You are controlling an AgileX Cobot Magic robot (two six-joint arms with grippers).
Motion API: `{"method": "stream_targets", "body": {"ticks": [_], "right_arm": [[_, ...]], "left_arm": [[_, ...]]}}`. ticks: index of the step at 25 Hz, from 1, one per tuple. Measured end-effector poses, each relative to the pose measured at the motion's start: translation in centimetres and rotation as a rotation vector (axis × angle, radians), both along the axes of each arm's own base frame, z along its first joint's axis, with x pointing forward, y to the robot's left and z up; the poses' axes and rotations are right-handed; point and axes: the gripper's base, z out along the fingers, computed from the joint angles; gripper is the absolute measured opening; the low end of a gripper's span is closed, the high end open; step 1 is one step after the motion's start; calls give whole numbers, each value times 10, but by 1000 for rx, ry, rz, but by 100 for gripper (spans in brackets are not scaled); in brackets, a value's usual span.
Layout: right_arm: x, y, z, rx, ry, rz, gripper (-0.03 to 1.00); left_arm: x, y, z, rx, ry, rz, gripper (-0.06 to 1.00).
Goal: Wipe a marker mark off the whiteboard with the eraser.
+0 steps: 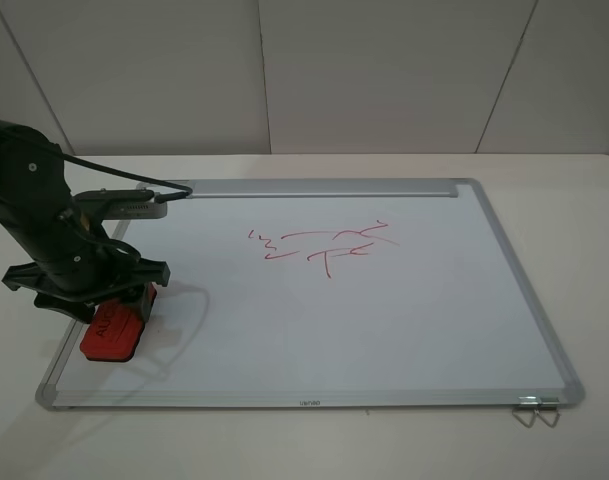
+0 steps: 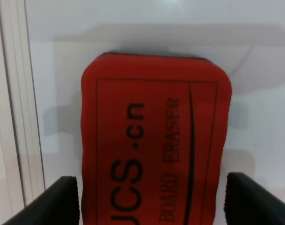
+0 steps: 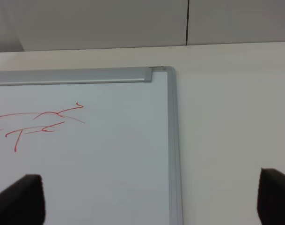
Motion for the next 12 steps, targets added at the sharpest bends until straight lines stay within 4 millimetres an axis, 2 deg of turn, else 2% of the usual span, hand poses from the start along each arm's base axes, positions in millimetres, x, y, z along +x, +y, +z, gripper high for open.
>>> {"method": "stream_targets", "body": {"ticks": [3, 6, 12], "right_arm": [[0, 0, 0, -5, 0, -3, 83], [0, 0, 0, -5, 0, -3, 83], [0, 0, 0, -5, 0, -3, 83]], "left_arm": [[0, 0, 1, -1, -5, -2, 64], [0, 1, 11, 1, -43, -33, 65], [-3, 10, 55, -12, -195, -97, 76]]}}
